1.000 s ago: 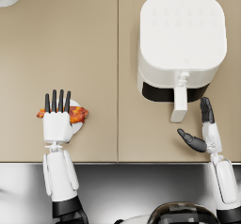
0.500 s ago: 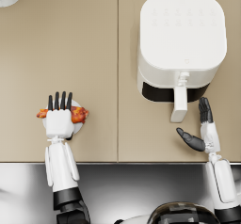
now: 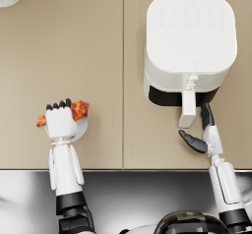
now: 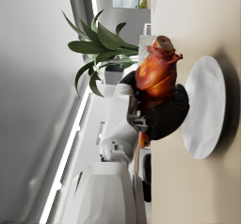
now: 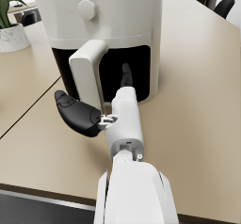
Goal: Pick up the drumstick and place it into the air fryer
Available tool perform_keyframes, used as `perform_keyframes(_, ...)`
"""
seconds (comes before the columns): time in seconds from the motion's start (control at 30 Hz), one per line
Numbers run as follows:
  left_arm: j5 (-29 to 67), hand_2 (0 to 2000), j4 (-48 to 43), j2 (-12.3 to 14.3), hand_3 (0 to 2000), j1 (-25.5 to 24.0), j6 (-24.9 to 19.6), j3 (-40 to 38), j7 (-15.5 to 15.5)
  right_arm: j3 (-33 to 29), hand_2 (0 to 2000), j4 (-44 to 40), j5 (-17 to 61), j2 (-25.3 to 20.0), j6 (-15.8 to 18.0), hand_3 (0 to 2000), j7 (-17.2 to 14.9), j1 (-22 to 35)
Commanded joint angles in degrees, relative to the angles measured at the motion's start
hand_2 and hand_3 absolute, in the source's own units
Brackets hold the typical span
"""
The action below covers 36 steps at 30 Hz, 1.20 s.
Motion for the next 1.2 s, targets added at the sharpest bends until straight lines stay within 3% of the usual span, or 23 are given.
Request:
perform_keyframes(0.03, -0.01, 2000, -10.02, 0.06, 2000, 0.62, 1.17, -0.8, 1.12, 2.55, 0, -6.05, 0.0, -1.1, 0.0, 0, 0.0, 2.76)
perform_keyframes(0.23, -0.04, 2000, -20.69, 0.39, 2000, -0.05, 3.38, -1.4, 3.54, 4.83, 0, -8.21, 0.0, -2.54, 0.0, 0, 0.0, 4.77)
perform_keyframes(0.43, -0.06, 2000, -22.26, 0.83, 2000, -0.54, 3.88, -0.95, 3.85, 5.68, 0, -6.84, 0.08, -3.66, -0.75, 0, -0.04, 6.56)
perform_keyframes(0.47, -0.06, 2000, -22.26, 0.9, 2000, -0.53, 3.96, -1.01, 3.86, 5.65, 1361, -5.57, 0.13, -3.52, -0.95, 327, -0.07, 6.46)
perform_keyframes(0.5, -0.06, 2000, -22.79, 0.95, 2000, -1.07, 3.96, -1.23, 3.86, 6.1, 2000, -5.79, 0.16, -3.75, -2.35, 653, -0.08, 7.15)
perform_keyframes(0.63, -0.06, 2000, -25.44, 1.16, 2000, -2.35, 4.23, 0.02, 3.89, 7.82, 2000, -3.89, 0.27, -4.2, -8.08, 1960, -0.06, 8.57)
perform_keyframes(0.7, -0.06, 2000, -25.78, 1.38, 2000, -1.35, 4.3, 1.56, 3.86, 10.2, 2000, -2.17, 0.5, -3.63, -4.69, 2000, -0.2, 8.78)
perform_keyframes(0.8, -0.07, 2000, -26.68, 1.71, 2000, -0.7, 4.15, 3.06, 3.87, 11.8, 2000, 3.71, 0.67, -1.13, -5.95, 2000, -0.5, 6.57)
perform_keyframes(1.0, -15.06, 2000, -29.57, 2.44, 2000, 0.33, 3.46, 6.16, 3.86, 12.01, 2000, 13.34, 0.49, 2.27, -7.66, 2000, -1.01, 0.46)
perform_keyframes(1.2, -24.77, 2000, -32.19, 3.69, 2000, 2.22, 3.0, 10.19, 3.87, 16.38, 2000, 21.55, 0.52, 5.43, -3.63, 2000, -0.99, -3.9)
